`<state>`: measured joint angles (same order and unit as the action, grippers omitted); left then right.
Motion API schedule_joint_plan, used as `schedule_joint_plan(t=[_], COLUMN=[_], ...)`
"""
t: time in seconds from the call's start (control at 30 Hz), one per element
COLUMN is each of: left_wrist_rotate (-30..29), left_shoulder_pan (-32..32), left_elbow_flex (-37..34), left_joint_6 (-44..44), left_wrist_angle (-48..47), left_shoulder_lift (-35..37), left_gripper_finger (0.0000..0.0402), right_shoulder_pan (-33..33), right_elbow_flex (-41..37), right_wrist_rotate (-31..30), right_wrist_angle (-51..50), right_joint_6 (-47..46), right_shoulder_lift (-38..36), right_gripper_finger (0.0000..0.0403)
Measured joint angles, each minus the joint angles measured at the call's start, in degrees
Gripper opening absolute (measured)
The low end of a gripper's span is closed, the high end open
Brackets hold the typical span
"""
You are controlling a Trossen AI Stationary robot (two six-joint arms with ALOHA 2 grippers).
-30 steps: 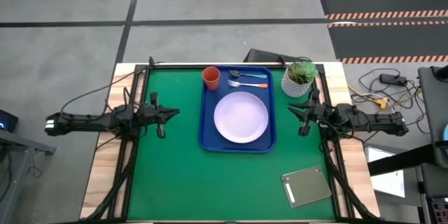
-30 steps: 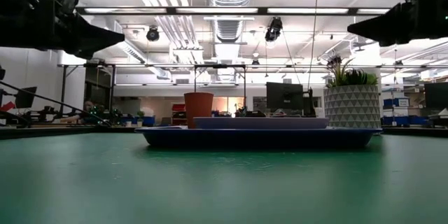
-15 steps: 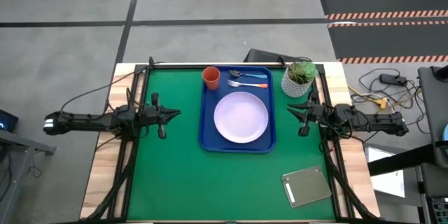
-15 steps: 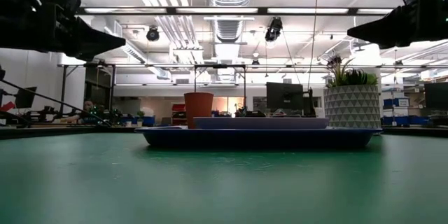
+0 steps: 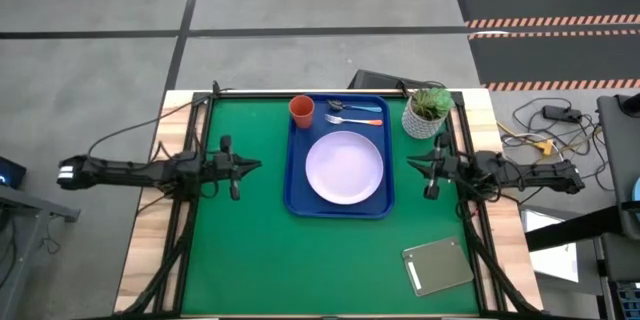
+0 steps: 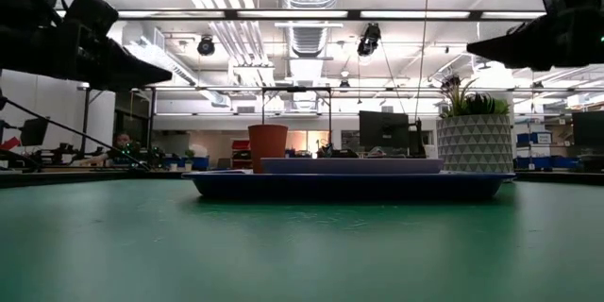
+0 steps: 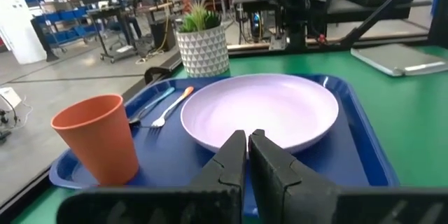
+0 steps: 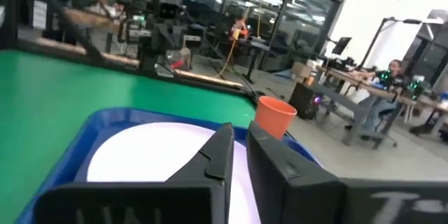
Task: Pick and place plate/cup/fork/spoon on tray
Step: Return to Home Position
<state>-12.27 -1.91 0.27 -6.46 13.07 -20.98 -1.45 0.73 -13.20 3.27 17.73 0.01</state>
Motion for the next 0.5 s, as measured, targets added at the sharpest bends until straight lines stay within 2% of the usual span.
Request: schedule_joint_plan(t=[0.17, 0.37, 0.5], left_wrist_rotate=[0.0, 0.0, 0.0], left_shoulder_pan=[0.0, 0.0, 0.0], left_elbow_flex=[0.0, 0.0, 0.0], left_joint_6=[0.0, 0.0, 0.0], left_wrist_angle=[0.0, 0.0, 0.0], left_shoulder_lift=[-2.3, -5.2, -7.1], left_gripper_finger=[0.0000, 0.0000, 0.0000], right_shoulder_pan=[0.0, 0.0, 0.0], right_elbow_flex=[0.0, 0.0, 0.0], right_wrist_rotate=[1.9, 2.2, 2.2], right_wrist_angle=[2.6, 1.3, 1.2], right_joint_6=[0.2, -3.9, -13.8], right_shoulder_lift=[0.4, 1.0, 1.8], right_gripper_finger=[0.0011, 0.0009, 0.0009])
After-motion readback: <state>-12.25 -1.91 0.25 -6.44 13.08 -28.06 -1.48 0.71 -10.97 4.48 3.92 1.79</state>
